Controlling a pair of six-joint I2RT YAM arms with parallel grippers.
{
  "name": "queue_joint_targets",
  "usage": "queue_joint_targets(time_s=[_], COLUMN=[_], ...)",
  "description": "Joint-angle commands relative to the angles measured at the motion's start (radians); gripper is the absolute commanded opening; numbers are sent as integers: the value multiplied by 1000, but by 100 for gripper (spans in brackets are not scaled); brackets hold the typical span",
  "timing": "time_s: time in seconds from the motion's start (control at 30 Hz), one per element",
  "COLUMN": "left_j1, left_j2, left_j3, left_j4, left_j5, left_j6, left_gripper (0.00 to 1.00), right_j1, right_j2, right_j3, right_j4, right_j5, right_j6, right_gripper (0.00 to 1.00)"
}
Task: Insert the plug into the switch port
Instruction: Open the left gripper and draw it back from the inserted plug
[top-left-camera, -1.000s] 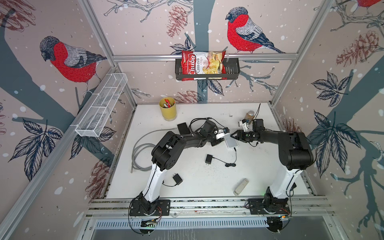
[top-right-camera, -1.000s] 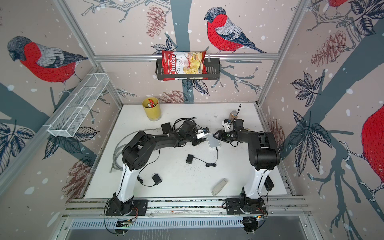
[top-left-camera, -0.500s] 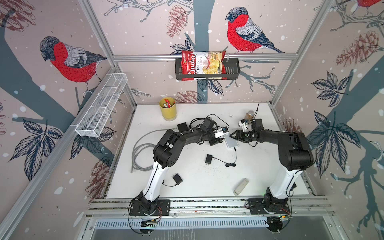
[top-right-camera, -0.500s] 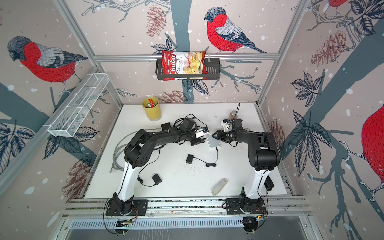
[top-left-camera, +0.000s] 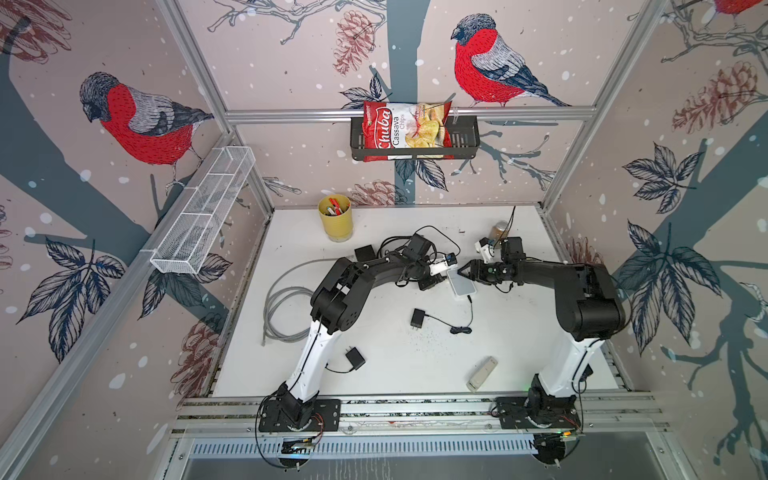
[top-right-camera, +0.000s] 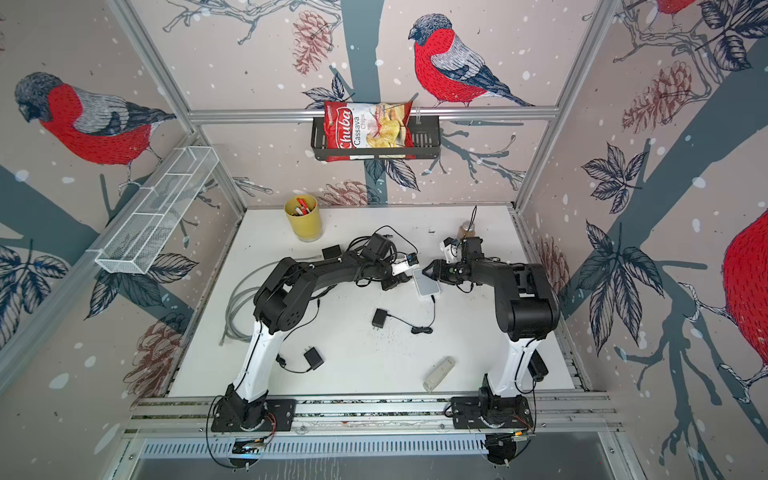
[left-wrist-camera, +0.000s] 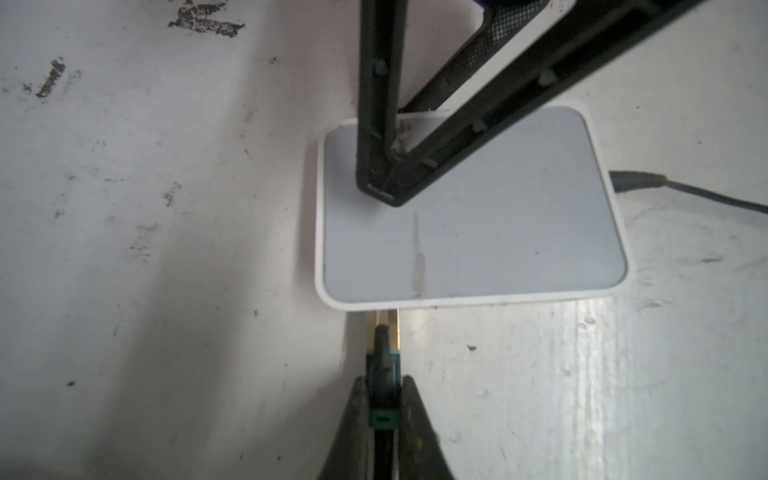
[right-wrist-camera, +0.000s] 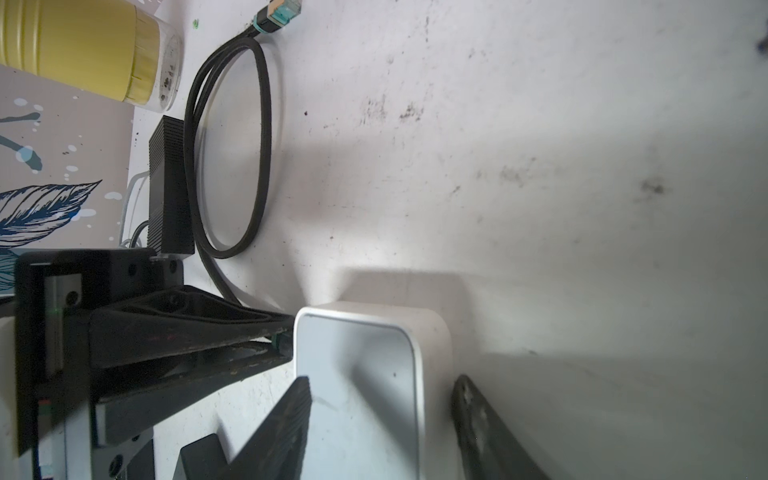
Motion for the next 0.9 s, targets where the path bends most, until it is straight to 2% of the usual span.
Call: queue_joint_targets(time_s=[0.0, 0.2, 0.33, 0.57, 0.87], left_j1=[2, -3, -11, -25, -32], left_j2=[6, 24, 32, 48, 12], left_j3=[10, 39, 63, 83, 15], left_j4=[-37, -49, -41, 9, 188], left_j5=[12, 13, 7, 23, 18], left_j6=[14, 22, 21, 16, -28], left_gripper=[8, 0, 0, 0, 0], right_j1=[4, 15, 28, 49, 99], right_j2=[8, 12, 15, 27, 38], right_j3=[2, -6, -15, -35, -31], right_j4=[-40, -66, -80, -81, -107], right_j5=[27, 41, 43, 5, -57], right_j6=[-13, -33, -41, -59, -106], right_gripper=[56, 52, 47, 43, 40])
